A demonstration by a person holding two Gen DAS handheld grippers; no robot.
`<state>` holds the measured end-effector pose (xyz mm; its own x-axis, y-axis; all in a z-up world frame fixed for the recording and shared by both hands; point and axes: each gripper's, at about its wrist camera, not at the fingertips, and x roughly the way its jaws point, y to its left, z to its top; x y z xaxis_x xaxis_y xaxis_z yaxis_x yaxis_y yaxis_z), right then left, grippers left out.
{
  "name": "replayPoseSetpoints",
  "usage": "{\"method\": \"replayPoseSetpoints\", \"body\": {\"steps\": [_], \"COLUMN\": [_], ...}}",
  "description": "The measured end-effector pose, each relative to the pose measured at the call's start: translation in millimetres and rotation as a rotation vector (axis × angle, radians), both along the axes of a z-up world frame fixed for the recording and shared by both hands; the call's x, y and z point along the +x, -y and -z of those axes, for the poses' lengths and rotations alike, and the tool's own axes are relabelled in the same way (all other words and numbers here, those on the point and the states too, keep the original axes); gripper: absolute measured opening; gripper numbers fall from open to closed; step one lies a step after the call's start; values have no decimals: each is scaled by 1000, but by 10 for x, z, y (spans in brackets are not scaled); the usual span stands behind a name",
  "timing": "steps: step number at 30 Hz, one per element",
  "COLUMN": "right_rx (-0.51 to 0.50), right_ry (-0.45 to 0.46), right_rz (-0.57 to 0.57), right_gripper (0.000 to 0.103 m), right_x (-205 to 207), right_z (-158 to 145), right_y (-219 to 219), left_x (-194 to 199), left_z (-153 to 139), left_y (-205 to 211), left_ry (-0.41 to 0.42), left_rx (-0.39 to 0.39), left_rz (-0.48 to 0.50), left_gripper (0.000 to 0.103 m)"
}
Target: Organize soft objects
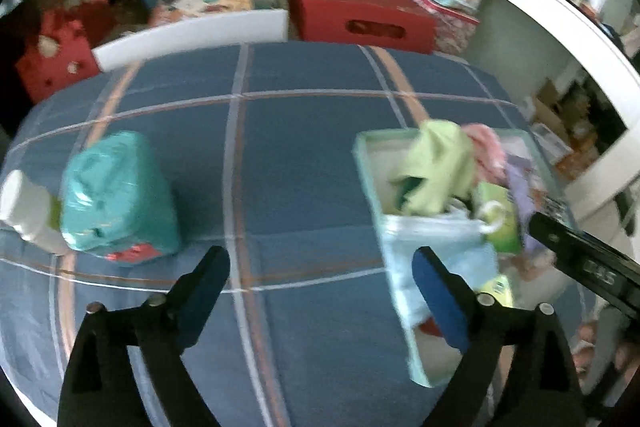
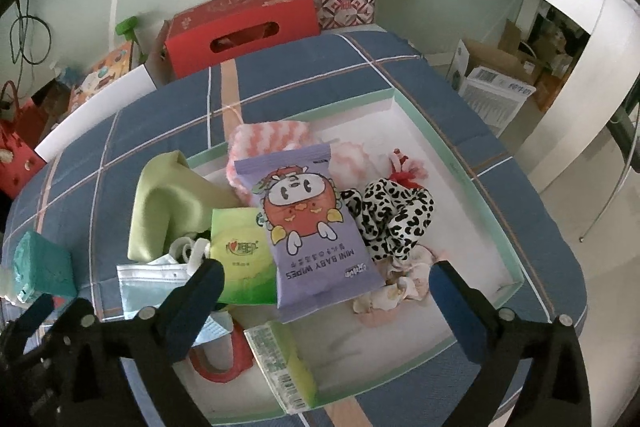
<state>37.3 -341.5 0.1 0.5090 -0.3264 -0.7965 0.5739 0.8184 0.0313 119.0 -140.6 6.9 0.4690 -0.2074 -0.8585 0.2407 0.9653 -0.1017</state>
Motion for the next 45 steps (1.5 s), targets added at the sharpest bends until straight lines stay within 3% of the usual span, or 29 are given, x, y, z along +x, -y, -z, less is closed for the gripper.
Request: {"method": "replayPoseSetpoints", "body": {"steps": [17,27,33,45], "right_rx": [-31,-37,-43,-57], "right_ry": [-27,-63,-96,-87], "right_rz": [-135,-234,-266,-264], "right_gripper": [103,103,103,103], "right_x": [-83,-183,-217,-292], "right_z": [127,303,430,486], "right_y": [-552,-953,-1131,-1199], "left_x": [-189,-416,-546,-666], "left_z": [181,175,219,409], "left_y": [-726,-1043,-1068,-1098], "left_ry": [-9,9,-1,-83], "left_rx": [54,152,203,211], "left_rz": [-144,-233,-219,-225], "left_gripper": [94,94,94,94]}}
